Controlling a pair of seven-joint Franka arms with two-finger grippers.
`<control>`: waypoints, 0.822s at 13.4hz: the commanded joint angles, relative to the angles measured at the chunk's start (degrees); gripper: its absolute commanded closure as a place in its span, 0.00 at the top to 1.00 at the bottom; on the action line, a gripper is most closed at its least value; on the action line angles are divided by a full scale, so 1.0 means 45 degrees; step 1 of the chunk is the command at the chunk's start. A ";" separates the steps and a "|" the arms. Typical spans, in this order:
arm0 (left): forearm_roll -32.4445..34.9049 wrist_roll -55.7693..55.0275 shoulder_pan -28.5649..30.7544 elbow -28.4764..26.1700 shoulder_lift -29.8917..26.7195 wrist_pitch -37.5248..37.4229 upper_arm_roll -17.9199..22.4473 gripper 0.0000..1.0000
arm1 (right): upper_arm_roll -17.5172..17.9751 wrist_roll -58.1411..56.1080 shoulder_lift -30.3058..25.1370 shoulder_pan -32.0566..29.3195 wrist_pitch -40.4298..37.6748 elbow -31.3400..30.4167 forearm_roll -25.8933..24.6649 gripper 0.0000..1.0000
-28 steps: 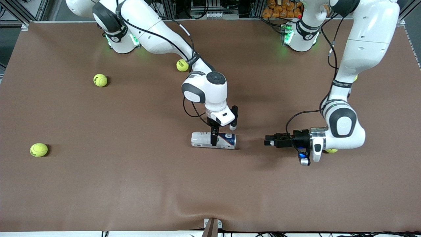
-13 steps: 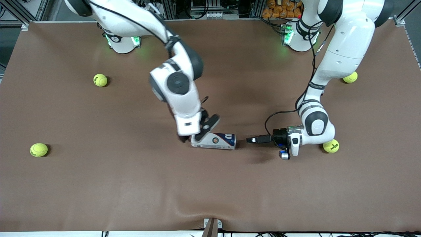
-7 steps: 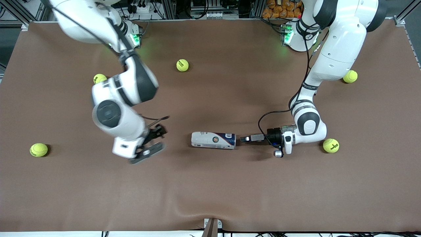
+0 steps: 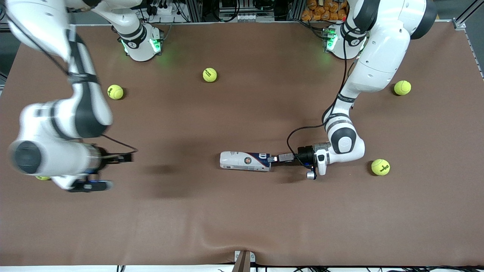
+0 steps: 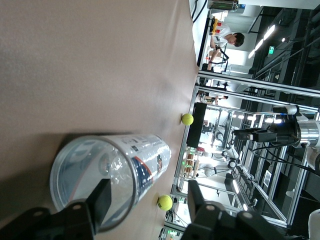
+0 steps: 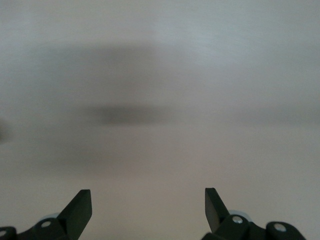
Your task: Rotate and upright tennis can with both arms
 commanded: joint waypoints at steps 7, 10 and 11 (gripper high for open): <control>-0.0573 0.0365 -0.0466 0.0464 0.0233 0.0236 0.0050 0.00 | -0.0486 -0.0518 -0.4674 -0.0946 -0.0256 -0.2473 0.0163 1.00; 0.0145 0.0326 -0.0350 0.0930 -0.0079 0.0393 0.0245 0.00 | -0.0546 -0.1690 -0.6119 -0.1024 -0.0003 -0.3485 0.0046 1.00; 0.0730 0.0132 -0.0291 0.1165 -0.0215 0.0412 0.0246 0.00 | -0.0546 -0.1711 -0.6491 -0.1005 -0.0040 -0.3702 0.0026 1.00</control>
